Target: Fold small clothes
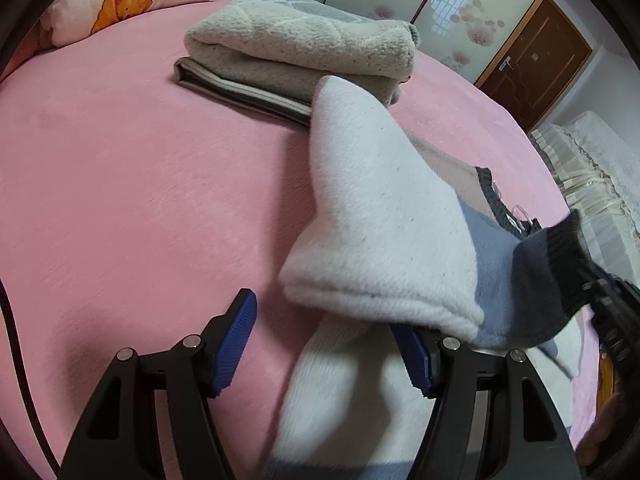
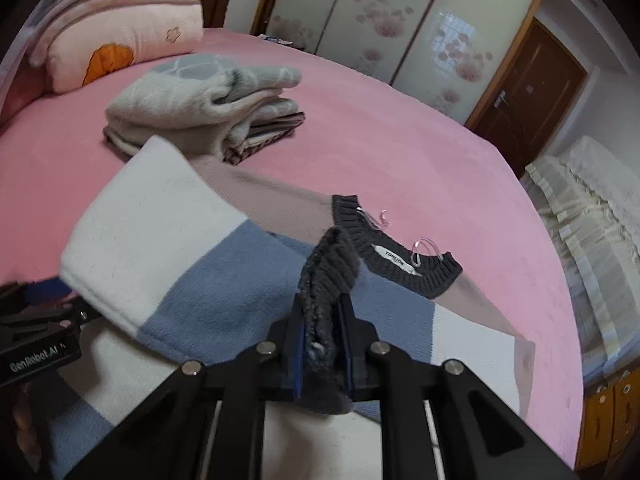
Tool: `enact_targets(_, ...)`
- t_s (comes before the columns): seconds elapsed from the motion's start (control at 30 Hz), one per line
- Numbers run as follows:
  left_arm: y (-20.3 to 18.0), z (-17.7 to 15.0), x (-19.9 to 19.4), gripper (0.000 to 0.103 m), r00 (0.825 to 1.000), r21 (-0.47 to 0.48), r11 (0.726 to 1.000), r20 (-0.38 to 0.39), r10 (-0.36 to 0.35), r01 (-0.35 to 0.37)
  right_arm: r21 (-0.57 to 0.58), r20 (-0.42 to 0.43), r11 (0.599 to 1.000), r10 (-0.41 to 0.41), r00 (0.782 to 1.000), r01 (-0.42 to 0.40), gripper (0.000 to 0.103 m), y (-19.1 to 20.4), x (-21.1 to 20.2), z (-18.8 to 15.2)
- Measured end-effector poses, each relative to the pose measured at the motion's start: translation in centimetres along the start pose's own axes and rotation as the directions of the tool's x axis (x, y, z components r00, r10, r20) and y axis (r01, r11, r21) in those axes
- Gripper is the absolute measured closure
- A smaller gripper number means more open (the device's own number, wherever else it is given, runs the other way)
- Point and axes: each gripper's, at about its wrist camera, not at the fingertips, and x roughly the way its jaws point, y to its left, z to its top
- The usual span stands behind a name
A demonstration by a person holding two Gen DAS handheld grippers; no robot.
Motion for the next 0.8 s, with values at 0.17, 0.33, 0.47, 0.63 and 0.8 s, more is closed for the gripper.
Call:
enact_targets(0.17,-1.0,1.0,1.2,0.037,1.0,-0.027,1.0,0.005,-0.011,0.012,0.181,0.054,0.982,0.041,0.998,-0.05,0.093,-6.1,-2.3,1.1)
enact_targets(0.33,-2.1,1.2,1.7,0.037,1.0,-0.034,0.999,0.027,0.008,-0.007,0.318,0.127,0.947,0.012,0.992,-0.052,0.093,-11.7,-4.6,0.3)
enact_targets(0.47,-2.1,1.1,2.0,0.042,0.999,-0.044,0.999,0.028,0.033,-0.032,0.413,0.132,0.91,-0.046,0.99,-0.013,0.093,-15.6,-5.0,-2.2)
enact_targets(0.63,-1.8,1.0,2.0,0.046,1.0,-0.057,0.998,0.017,0.026,-0.025,0.476,0.049,0.879,-0.046,0.998,0.017,0.093,-18.0,-2.4,-5.6)
enact_targets(0.8,-2.0,1.1,1.8,0.049,1.0,-0.068,0.998,0.007,0.018,-0.018,0.559,-0.022,0.829,0.042,0.999,-0.022,0.093,-18.9,0.4,-9.0)
